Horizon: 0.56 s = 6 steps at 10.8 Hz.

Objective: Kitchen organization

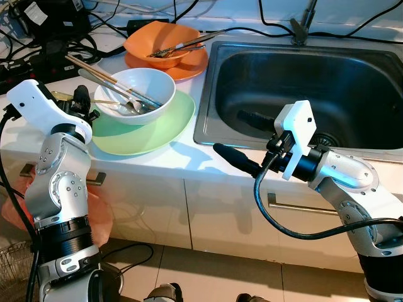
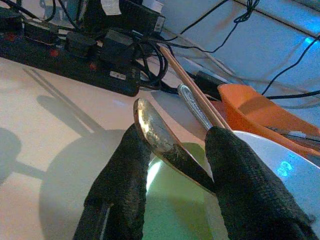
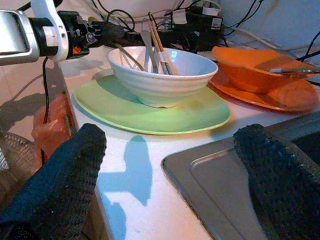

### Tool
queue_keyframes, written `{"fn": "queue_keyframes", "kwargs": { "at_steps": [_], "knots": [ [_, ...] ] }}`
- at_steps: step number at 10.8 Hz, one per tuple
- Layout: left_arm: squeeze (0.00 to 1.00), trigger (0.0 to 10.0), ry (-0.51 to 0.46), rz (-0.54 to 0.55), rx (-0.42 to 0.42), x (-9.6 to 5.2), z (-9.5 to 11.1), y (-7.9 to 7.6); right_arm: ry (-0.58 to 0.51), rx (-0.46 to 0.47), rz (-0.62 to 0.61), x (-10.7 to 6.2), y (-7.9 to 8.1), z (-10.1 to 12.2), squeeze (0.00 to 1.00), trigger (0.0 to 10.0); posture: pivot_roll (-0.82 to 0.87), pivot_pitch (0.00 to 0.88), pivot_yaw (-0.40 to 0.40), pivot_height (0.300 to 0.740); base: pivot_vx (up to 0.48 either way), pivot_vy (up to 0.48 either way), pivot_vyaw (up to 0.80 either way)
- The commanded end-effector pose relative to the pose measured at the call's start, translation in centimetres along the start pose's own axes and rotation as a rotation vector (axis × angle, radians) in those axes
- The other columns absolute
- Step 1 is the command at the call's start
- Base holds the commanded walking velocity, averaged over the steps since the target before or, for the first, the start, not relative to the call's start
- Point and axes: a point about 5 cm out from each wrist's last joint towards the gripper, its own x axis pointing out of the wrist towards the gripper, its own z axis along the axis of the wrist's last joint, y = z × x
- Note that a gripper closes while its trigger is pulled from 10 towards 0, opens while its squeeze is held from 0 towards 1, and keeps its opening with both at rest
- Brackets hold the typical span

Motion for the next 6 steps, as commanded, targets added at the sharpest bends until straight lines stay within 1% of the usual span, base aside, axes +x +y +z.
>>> {"fn": "queue_keyframes", "kwargs": {
  "at_steps": [1,2,4,5,6],
  "knots": [
    [0.0,0.0,-0.004,-0.002,0.002,0.2,0.4,-0.1,-0.008,-0.022,0.012,0.0,0.4,0.2,0.05,10.0,0.09,0.156,0.062,0.74,0.0,0.0,0.0],
    [0.0,0.0,-0.003,-0.005,-0.006,0.2,0.5,-0.1,-0.008,-0.024,0.016,0.0,0.4,0.2,0.0,10.0,0.09,0.154,0.061,0.74,0.0,0.0,0.0],
    [0.0,0.0,0.0,-0.002,0.001,0.3,0.8,-0.3,-0.005,-0.029,0.02,0.1,0.5,0.1,0.0,10.0,0.09,0.154,0.062,0.74,0.0,0.0,0.0],
    [0.0,0.0,0.009,0.002,0.021,0.4,1.0,-0.5,-0.005,-0.03,0.02,0.1,0.5,0.1,0.0,10.0,0.09,0.153,0.062,0.74,0.0,0.0,0.0],
    [0.0,0.0,0.013,0.018,0.034,0.6,1.6,-0.6,-0.004,-0.031,0.02,0.1,0.5,0.0,0.0,10.0,0.09,0.155,0.062,0.74,0.0,0.0,0.0]
  ]
}}
